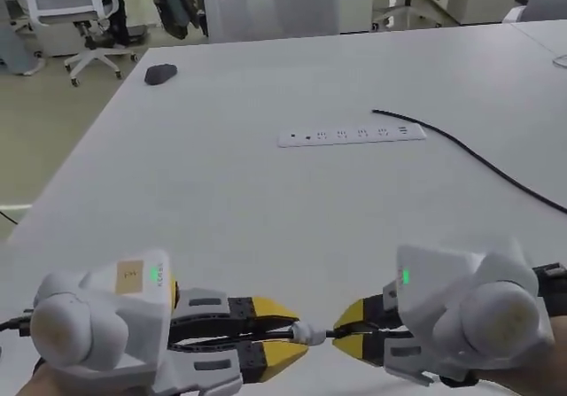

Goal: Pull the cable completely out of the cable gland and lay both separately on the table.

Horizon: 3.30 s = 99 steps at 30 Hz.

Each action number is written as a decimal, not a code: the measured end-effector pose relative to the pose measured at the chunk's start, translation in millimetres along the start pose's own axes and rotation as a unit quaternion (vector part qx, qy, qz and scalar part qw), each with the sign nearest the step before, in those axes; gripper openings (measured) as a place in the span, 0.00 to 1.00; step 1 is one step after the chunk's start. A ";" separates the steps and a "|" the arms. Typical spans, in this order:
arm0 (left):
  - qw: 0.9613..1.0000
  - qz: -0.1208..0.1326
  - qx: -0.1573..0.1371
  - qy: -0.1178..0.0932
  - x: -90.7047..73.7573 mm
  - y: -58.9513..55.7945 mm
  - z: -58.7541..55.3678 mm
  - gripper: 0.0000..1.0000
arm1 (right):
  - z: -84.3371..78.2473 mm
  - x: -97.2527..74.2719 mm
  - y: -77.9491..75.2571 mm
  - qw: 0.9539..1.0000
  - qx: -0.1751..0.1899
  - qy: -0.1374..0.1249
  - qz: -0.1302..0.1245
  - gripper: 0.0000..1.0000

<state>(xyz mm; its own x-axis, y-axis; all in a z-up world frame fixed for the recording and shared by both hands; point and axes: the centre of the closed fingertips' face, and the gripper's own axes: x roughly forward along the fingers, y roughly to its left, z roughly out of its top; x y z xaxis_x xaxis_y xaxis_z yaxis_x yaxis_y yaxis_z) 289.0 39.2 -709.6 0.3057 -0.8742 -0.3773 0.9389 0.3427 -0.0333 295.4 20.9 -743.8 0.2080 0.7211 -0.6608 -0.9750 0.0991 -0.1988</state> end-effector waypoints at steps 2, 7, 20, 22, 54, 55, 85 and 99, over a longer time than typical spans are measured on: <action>1.000 0.002 -0.001 -0.002 -1.7 1.3 -0.4 0.15 | -4.3 -1.9 -1.4 1.000 0.004 0.006 -0.004 0.00; 1.000 0.005 -0.008 -0.008 -7.9 3.0 -0.9 0.15 | -11.2 -8.6 -5.1 1.000 0.012 0.011 -0.009 0.00; 0.999 0.038 -0.023 -0.018 -32.7 12.4 -2.9 0.15 | -23.4 -15.0 -15.3 0.999 0.028 0.030 -0.023 0.00; 0.999 0.045 -0.025 -0.018 -37.7 14.8 -4.8 0.15 | -25.0 -16.1 -16.7 0.999 0.026 0.033 -0.027 0.00; 0.986 0.145 -0.075 -0.046 -100.9 28.9 -37.1 0.15 | -23.9 -3.1 -22.9 0.998 -0.003 0.070 -0.010 0.00; 0.984 0.153 -0.077 -0.048 -106.9 31.0 -38.5 0.15 | -23.8 -3.3 -24.6 0.997 -0.002 0.070 -0.010 0.00; 0.944 0.286 -0.149 -0.064 -178.2 30.5 -105.9 0.15 | 75.9 82.6 -27.1 0.997 0.068 -0.008 0.031 0.00; 0.931 0.316 -0.172 -0.068 -186.2 34.1 -129.0 0.15 | 107.0 145.4 -22.6 0.997 0.079 -0.011 0.024 0.00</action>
<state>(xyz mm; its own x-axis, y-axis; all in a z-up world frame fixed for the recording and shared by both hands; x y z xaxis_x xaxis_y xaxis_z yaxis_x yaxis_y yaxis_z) 243.6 258.0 -759.9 0.8188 -0.4880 -0.3024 0.4655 0.8726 -0.1477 339.3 196.9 -758.0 0.1602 0.7420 -0.6509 -0.9844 0.1689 -0.0498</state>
